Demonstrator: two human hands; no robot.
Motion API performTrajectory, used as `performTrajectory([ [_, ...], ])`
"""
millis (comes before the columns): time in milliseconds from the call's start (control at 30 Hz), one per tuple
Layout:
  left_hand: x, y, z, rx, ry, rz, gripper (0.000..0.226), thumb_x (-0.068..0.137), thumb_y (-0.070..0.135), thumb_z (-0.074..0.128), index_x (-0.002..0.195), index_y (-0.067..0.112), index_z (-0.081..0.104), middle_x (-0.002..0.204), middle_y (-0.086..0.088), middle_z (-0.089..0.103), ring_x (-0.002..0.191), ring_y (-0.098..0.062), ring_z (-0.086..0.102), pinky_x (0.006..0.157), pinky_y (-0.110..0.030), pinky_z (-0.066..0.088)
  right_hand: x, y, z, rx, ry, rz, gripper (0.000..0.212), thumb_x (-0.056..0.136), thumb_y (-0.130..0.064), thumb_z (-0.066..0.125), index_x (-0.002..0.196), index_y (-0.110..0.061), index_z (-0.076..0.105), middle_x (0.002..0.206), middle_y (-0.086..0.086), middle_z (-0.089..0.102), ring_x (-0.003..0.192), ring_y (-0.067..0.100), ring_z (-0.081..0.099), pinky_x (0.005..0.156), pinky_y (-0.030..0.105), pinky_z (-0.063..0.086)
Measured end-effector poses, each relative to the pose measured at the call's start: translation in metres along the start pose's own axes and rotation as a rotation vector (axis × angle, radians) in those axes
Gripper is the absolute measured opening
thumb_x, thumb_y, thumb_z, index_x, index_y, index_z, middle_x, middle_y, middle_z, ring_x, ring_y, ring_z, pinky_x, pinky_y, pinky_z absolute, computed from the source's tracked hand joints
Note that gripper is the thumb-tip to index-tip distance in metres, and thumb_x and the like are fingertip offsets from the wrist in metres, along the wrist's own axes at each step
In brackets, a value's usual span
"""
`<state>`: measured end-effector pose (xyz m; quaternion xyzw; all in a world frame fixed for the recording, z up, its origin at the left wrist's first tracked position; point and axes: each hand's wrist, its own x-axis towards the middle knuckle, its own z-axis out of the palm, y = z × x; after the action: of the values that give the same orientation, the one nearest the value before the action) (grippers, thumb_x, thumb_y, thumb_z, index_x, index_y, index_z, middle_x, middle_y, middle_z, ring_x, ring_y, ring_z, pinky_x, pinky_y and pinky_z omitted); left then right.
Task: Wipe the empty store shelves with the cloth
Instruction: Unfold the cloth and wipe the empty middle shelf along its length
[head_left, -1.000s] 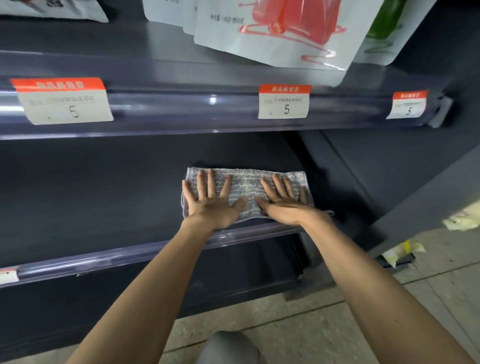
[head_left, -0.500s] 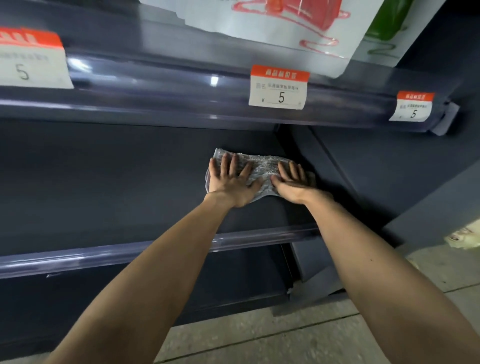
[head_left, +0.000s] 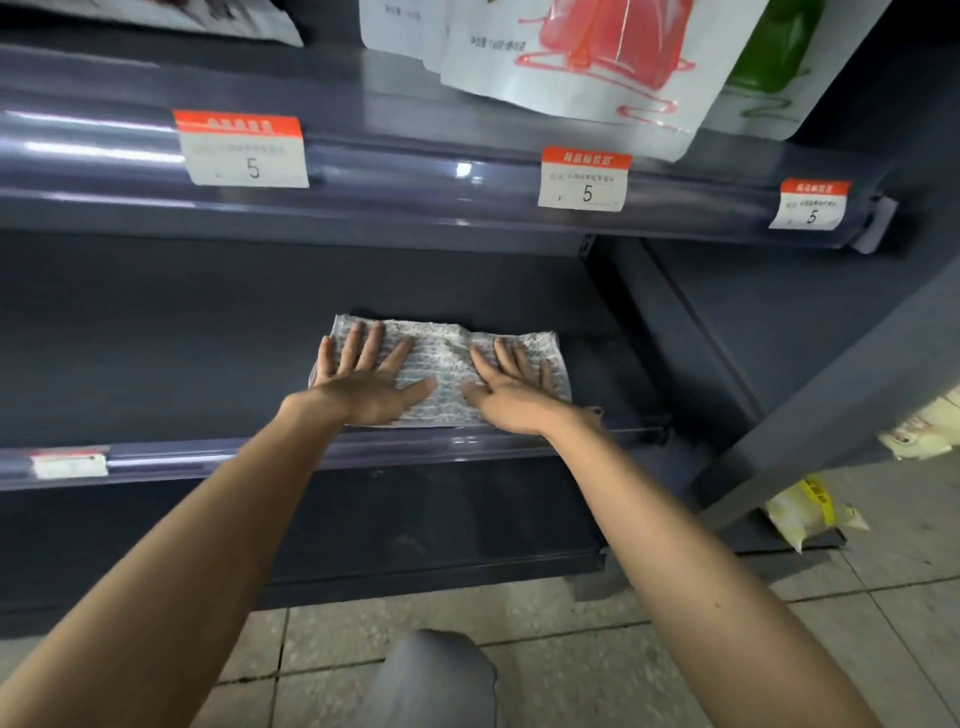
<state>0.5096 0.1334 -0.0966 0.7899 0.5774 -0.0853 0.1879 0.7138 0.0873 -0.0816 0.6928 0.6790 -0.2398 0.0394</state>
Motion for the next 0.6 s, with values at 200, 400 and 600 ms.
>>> performTrajectory([
  [200, -0.018, -0.012, -0.005, -0.021, -0.068, -0.017, 0.087, 0.083, 0.085, 0.019, 0.153, 0.043, -0.010, 0.161, 0.003, -0.026, 0.146, -0.017, -0.030, 0.118, -0.047, -0.018, -0.004, -0.017, 0.004, -0.044, -0.032, 0.026, 0.066, 0.099, -0.061, 0.022, 0.154, -0.039, -0.008, 0.159, -0.005, -0.028, 0.145, 0.017, -0.030, 0.117, 0.048, -0.018],
  [400, -0.036, -0.070, -0.016, -0.010, -0.119, -0.048, 0.091, 0.081, 0.086, 0.025, 0.153, 0.043, -0.010, 0.161, 0.003, -0.024, 0.147, -0.016, -0.027, 0.119, -0.048, -0.015, 0.009, -0.070, 0.013, -0.066, -0.166, -0.021, 0.072, 0.097, -0.065, 0.022, 0.151, -0.039, -0.018, 0.154, -0.003, -0.038, 0.141, 0.020, -0.036, 0.116, 0.050, -0.020],
  [600, -0.062, -0.147, -0.023, -0.062, -0.129, -0.165, 0.088, 0.083, 0.083, 0.029, 0.153, 0.045, -0.006, 0.163, 0.003, -0.020, 0.148, -0.015, -0.023, 0.119, -0.047, -0.013, 0.025, -0.157, 0.037, -0.097, -0.208, -0.072, 0.073, 0.096, -0.067, 0.016, 0.153, -0.034, -0.013, 0.160, 0.003, -0.027, 0.147, 0.027, -0.026, 0.118, 0.054, -0.014],
])
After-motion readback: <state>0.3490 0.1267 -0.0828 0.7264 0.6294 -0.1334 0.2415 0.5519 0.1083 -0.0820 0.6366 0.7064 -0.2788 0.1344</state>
